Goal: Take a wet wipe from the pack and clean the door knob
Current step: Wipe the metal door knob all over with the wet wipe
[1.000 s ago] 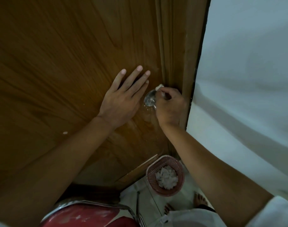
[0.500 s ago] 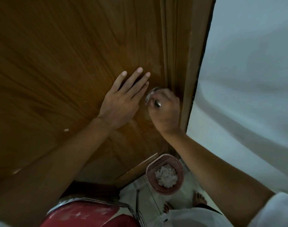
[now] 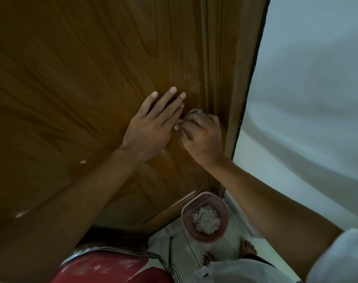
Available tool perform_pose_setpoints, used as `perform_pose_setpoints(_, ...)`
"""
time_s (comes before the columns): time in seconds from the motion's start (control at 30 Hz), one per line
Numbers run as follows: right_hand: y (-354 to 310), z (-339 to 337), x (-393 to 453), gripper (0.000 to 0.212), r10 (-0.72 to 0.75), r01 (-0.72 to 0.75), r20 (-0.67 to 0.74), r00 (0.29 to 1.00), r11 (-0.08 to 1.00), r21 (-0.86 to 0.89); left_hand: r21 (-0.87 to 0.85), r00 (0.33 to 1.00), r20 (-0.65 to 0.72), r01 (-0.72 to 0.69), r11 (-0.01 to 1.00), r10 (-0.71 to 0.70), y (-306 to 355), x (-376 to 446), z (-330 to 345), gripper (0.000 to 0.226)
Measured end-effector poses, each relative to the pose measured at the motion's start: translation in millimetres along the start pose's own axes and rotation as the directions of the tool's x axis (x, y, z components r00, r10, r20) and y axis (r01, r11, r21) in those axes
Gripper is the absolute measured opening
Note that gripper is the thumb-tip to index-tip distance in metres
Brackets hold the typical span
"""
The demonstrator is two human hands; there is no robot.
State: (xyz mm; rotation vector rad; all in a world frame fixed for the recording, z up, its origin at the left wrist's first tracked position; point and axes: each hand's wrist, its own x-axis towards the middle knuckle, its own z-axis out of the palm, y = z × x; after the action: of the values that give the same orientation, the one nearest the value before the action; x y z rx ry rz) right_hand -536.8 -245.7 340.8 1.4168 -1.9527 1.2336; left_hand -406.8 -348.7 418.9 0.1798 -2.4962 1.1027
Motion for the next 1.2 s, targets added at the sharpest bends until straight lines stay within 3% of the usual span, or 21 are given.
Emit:
perform_pose_setpoints(0.07,-6.7,-0.8,8.4,0.011,0.144,-0.138,-0.08,0.986,0.987,0.086,-0.006,1.0,-0.003,0.002,1.0,-0.002,-0.1,-0.2,0.5,0.049)
perform_pose_setpoints(0.13,-12.9,0.0,11.0,0.012,0.198,-0.189,-0.09,0.976,0.977,0.1,-0.004,1.0,-0.013,0.006,1.0,-0.006,-0.2,0.6,0.2,0.048)
perform_pose_setpoints(0.3,-9.0,2.7,-3.7,0.008,0.012,-0.012,0.005,1.0,1.0,0.001,0.008,1.0,-0.005,-0.001,1.0,0.001,-0.9,0.2,0.2,0.049)
perform_pose_setpoints(0.47,-10.8,0.3,5.8,0.009,0.2,-0.193,-0.123,0.972,0.979,0.072,-0.014,1.0,-0.008,0.007,1.0,-0.007,-0.2,-1.0,-0.2,0.048)
perform_pose_setpoints(0.63,-8.6,-0.9,-3.9,0.009,0.011,-0.01,0.042,0.999,1.0,-0.027,0.011,1.0,-0.002,0.011,1.0,-0.011,1.2,-4.4,-0.5,0.047)
perform_pose_setpoints(0.8,-20.6,-5.7,19.0,0.012,0.314,-0.289,-0.127,0.941,0.94,0.182,-0.034,1.0,-0.013,0.027,0.999,-0.027,0.9,-7.6,-2.8,0.049)
perform_pose_setpoints(0.93,-26.2,-5.1,13.9,0.012,0.361,-0.338,-0.048,0.931,0.906,0.254,-0.015,1.0,-0.006,0.03,0.999,-0.03,-1.9,-3.5,-5.8,0.048)
perform_pose_setpoints(1.0,-30.2,-9.0,19.5,0.012,0.502,-0.451,-0.08,0.861,0.827,0.336,0.0,0.999,-0.002,0.039,0.999,-0.039,-5.0,1.5,-8.4,0.049)
perform_pose_setpoints(1.1,-37.2,-19.2,49.9,0.016,0.729,-0.591,-0.161,0.665,0.645,0.484,-0.001,0.999,-0.007,0.041,0.999,-0.041,-10.8,14.0,-13.7,0.05)
perform_pose_setpoints(1.2,-42.3,-23.6,65.0,0.018,0.752,-0.572,-0.163,0.638,0.606,0.553,0.002,0.999,0.001,0.038,0.999,-0.038,-13.4,22.2,-15.4,0.051)
